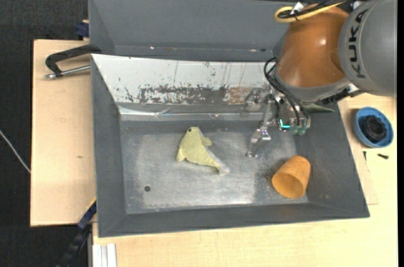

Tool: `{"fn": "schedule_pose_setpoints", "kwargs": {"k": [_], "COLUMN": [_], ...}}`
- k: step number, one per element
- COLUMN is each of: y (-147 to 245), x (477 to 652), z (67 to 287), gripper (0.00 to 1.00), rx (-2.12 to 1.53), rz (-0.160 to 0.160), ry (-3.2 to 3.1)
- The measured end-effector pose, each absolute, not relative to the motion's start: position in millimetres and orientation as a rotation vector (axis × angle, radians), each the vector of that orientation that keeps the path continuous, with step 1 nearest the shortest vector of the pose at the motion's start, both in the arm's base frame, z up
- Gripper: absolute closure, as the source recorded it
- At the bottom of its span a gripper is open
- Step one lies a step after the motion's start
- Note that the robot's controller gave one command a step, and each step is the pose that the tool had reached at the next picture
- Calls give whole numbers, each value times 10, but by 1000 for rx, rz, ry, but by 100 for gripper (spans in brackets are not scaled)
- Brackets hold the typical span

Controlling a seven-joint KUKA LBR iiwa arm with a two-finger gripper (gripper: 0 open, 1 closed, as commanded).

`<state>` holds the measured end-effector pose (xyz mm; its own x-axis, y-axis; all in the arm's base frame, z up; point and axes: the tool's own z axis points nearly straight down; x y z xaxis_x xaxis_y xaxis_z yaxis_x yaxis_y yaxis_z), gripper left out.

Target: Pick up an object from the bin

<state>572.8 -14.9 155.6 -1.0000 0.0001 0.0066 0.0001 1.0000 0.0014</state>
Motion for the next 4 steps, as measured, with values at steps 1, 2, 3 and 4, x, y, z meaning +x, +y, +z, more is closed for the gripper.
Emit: {"fn": "schedule_pose_setpoints", "kwargs": {"k": [1,2,3,4], "y": [620,1291,1257,1362], "x": [5711,5491,5513,5414], "z": [717,729,741,2176], "gripper": [0,0,100,100], "rx": [73,47,41,23], "rz": [-3,-8,-6,-7], "ry": [-3143,-3147,-3152,-3155]}}
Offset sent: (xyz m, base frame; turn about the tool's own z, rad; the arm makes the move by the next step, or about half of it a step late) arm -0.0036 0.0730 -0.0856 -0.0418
